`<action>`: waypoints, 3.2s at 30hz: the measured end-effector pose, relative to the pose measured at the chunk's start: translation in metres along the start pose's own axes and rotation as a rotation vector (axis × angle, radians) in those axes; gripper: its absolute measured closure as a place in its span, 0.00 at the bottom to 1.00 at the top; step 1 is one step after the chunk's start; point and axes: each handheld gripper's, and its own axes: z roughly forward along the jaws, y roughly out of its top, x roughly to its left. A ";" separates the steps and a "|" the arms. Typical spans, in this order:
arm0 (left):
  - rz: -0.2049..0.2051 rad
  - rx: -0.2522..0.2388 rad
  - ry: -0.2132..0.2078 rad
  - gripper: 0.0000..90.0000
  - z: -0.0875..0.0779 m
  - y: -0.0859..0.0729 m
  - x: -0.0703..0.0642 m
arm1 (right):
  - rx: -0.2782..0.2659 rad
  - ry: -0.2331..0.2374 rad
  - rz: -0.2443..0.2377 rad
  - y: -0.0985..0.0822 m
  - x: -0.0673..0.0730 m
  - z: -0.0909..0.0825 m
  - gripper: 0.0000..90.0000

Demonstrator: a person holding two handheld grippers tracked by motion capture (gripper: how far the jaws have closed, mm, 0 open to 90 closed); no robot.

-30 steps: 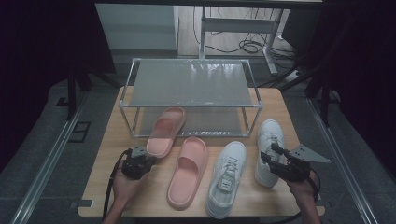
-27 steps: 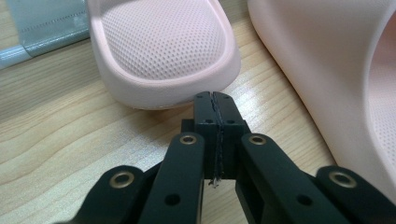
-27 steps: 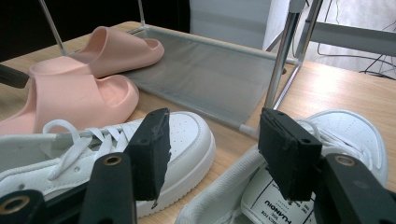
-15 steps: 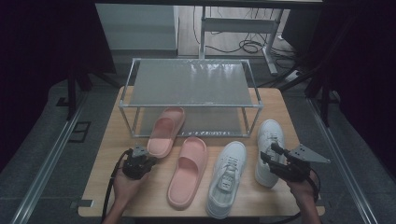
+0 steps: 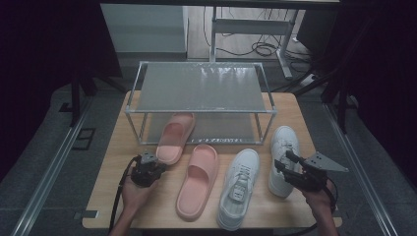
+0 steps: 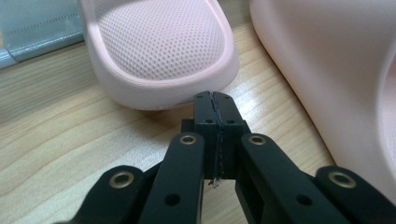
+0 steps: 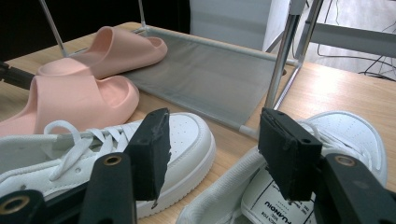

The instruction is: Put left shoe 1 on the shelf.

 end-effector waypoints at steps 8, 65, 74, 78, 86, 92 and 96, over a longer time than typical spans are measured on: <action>0.028 0.008 -0.001 1.00 0.014 0.016 -0.004 | 0.001 -0.002 0.002 0.000 -0.001 0.000 0.49; -0.041 -0.015 0.042 0.99 0.073 0.070 0.010 | 0.008 -0.001 0.002 -0.002 -0.002 0.002 0.49; -0.056 -0.021 0.032 0.98 0.078 0.070 0.010 | 0.012 0.000 0.001 -0.003 -0.001 0.003 0.49; -0.051 -0.017 0.029 0.97 0.076 0.069 0.008 | 0.012 0.000 0.000 -0.003 -0.001 0.003 0.49; -0.030 -0.035 0.018 0.97 0.050 0.052 -0.002 | 0.004 -0.003 0.001 -0.001 -0.002 0.000 0.49; -0.033 -0.036 -0.004 0.98 0.031 0.036 -0.008 | 0.005 -0.001 -0.001 -0.001 -0.001 0.001 0.49; -0.033 -0.053 -0.024 0.98 0.020 0.026 -0.015 | 0.005 -0.002 0.001 -0.002 -0.001 0.001 0.49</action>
